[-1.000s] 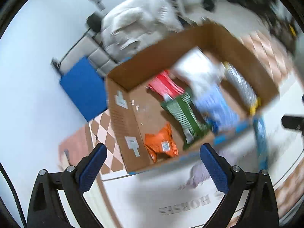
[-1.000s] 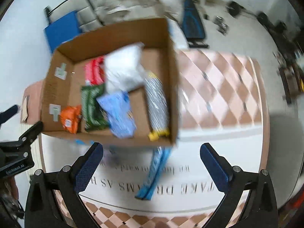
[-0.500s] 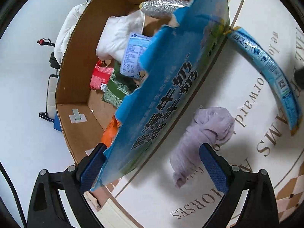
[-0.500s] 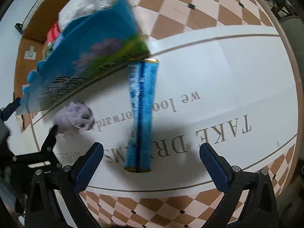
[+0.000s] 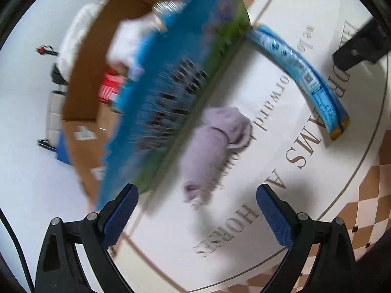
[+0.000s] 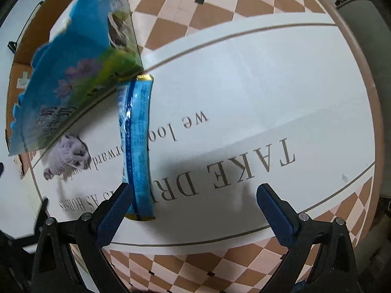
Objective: Organize soft objects
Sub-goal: 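Grasp the lilac sock with the left tool while the right tool grasps the blue stick pack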
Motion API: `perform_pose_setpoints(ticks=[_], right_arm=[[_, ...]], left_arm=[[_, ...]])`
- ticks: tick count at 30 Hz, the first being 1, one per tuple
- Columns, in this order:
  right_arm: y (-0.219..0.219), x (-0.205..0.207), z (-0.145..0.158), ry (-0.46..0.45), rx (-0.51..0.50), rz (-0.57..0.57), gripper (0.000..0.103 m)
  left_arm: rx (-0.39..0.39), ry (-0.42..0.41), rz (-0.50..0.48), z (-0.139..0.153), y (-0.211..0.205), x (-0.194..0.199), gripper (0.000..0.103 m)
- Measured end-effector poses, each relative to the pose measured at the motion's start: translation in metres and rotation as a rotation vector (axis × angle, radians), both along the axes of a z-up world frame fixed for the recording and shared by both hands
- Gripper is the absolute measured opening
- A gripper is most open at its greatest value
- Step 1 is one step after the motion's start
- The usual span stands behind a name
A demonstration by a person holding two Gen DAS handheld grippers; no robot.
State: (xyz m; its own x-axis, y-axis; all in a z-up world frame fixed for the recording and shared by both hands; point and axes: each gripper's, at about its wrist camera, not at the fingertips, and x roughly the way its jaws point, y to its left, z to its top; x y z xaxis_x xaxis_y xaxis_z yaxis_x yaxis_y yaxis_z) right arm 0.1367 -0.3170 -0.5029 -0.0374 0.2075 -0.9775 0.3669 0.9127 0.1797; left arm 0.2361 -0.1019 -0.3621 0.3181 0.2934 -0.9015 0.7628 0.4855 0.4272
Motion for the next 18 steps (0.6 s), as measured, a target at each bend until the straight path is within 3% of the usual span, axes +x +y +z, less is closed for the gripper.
perform_pose_setpoints(ticks=[3,7,8,9,11,14,16,18], right_arm=[[0.007,-0.001,-0.003,0.006,0.001,0.025,0.100],[0.023,-0.002,-0.006,0.007,0.010,0.060,0.093],[0.032,0.001,-0.007,0.009,0.013,0.068,0.087],[0.034,0.002,-0.007,0.009,0.017,0.074,0.086],[0.038,0.009,-0.008,0.000,0.025,0.077,0.083],[0.047,0.021,-0.013,-0.005,0.027,0.088,0.076],[0.057,0.029,-0.018,-0.003,0.027,0.095,0.071],[0.064,0.038,-0.021,0.000,0.026,0.104,0.070]], left_arm=[[-0.005,0.061,0.042,-0.026,-0.004,0.014,0.099],[-0.027,0.087,0.051,-0.039,-0.016,0.025,0.096],[-0.030,0.093,0.054,-0.041,-0.018,0.026,0.092],[-0.035,0.112,0.061,-0.044,-0.021,0.028,0.080],[-0.017,0.092,0.065,-0.050,-0.024,0.030,0.077],[-0.033,0.089,0.088,-0.050,-0.022,0.031,0.061],[-0.048,0.131,0.145,-0.051,-0.014,0.029,0.046],[-0.084,0.196,0.223,-0.052,-0.003,0.027,0.040]])
